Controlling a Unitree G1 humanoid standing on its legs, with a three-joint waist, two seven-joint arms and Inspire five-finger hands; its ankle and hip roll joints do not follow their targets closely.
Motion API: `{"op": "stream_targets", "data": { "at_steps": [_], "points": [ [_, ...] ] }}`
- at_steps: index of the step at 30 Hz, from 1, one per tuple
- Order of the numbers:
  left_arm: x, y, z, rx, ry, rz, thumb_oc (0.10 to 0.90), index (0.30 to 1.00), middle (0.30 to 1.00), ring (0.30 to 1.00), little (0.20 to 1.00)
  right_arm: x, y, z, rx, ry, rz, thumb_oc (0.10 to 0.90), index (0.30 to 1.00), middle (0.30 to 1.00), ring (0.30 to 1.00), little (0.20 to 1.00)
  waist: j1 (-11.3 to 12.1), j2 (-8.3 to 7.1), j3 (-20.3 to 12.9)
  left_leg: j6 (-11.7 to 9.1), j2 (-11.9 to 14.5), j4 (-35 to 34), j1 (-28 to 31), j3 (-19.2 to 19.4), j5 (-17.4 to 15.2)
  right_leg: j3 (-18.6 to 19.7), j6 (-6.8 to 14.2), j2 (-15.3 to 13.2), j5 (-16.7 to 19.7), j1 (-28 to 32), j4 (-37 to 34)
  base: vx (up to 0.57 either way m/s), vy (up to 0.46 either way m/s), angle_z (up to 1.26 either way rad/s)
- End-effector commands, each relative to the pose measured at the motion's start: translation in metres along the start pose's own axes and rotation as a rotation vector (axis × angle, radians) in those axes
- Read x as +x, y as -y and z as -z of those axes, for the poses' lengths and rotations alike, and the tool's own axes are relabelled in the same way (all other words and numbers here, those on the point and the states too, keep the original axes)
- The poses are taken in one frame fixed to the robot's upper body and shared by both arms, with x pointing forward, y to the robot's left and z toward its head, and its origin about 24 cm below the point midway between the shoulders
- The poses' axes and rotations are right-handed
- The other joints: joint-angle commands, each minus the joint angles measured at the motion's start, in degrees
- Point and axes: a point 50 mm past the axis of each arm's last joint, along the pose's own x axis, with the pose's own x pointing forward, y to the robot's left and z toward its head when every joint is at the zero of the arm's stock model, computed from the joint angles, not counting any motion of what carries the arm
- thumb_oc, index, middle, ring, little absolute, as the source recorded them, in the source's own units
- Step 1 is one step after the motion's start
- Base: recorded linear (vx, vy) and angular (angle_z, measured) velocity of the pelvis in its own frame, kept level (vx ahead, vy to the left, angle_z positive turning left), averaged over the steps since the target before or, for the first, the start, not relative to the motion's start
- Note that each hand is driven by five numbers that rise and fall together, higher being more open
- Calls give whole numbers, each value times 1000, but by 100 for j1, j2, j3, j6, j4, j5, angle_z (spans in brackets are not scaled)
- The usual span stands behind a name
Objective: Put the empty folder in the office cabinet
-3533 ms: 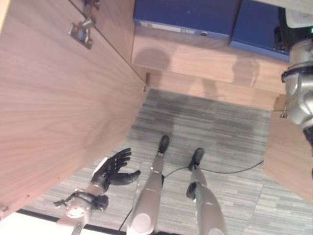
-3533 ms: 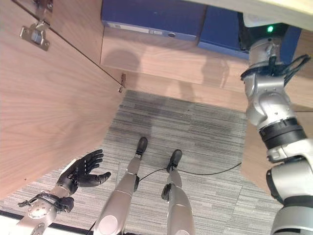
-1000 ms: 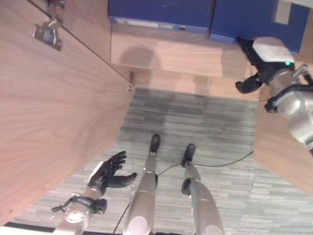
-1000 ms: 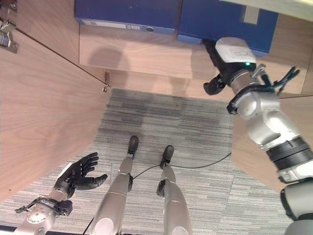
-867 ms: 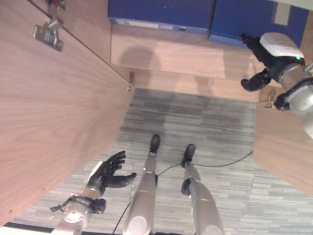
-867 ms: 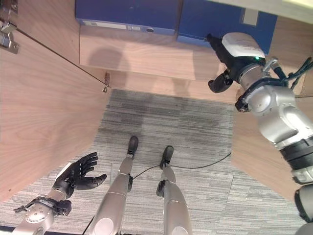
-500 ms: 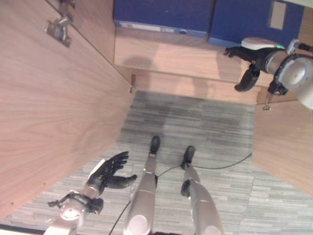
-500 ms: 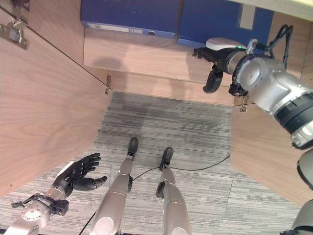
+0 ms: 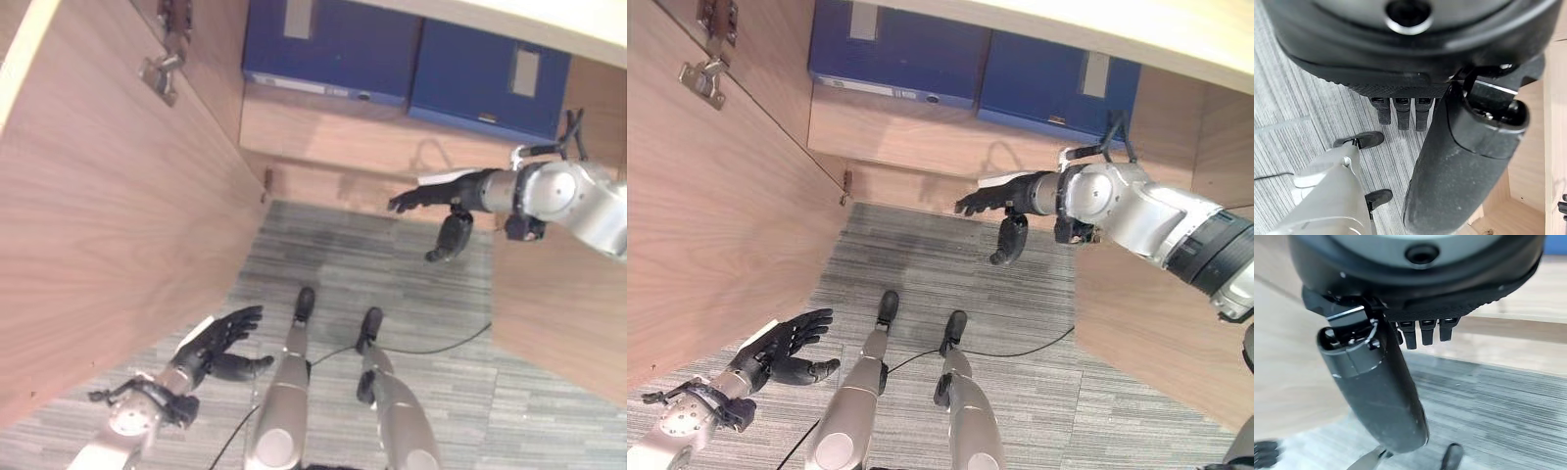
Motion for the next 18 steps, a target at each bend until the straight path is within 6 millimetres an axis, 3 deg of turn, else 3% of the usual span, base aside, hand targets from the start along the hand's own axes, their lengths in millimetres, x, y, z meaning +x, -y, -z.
{"op": "stream_targets", "data": {
  "at_steps": [1,5,6,10,18],
  "points": [
    [-18,9,9,-31,-4,43,800,900,900,900,900,-20,29,21,-2,-98,110,800,900,900,900,900,87,-178,-171,118,-171,87,133,40,-757,-8,216,-172,-127,10,-226,-52,21,-18],
    [-15,16,9,-68,9,50,800,900,900,900,900,-21,45,31,61,-141,195,800,900,900,900,900,68,-5,-112,140,-177,107,101,47,-742,-3,198,-185,-114,-51,-196,-49,4,-9],
    [-14,19,9,-80,11,56,800,900,900,900,900,-24,55,43,144,-172,284,800,900,900,900,900,97,39,-71,150,-183,132,73,36,-732,-2,188,-180,-105,-78,-187,0,0,0],
    [-11,22,9,-106,12,58,800,900,900,900,900,-28,73,62,320,-210,484,800,900,900,900,900,191,87,-61,169,-196,140,12,10,-700,-3,167,-164,-87,-125,-181,-10,-3,0],
    [-11,25,14,-135,-10,47,800,900,900,900,900,-31,80,74,432,-264,575,800,900,900,900,900,272,94,-61,176,-187,102,-36,-75,-670,-66,143,-132,-129,-138,-186,3,-12,7]
  ]
}}
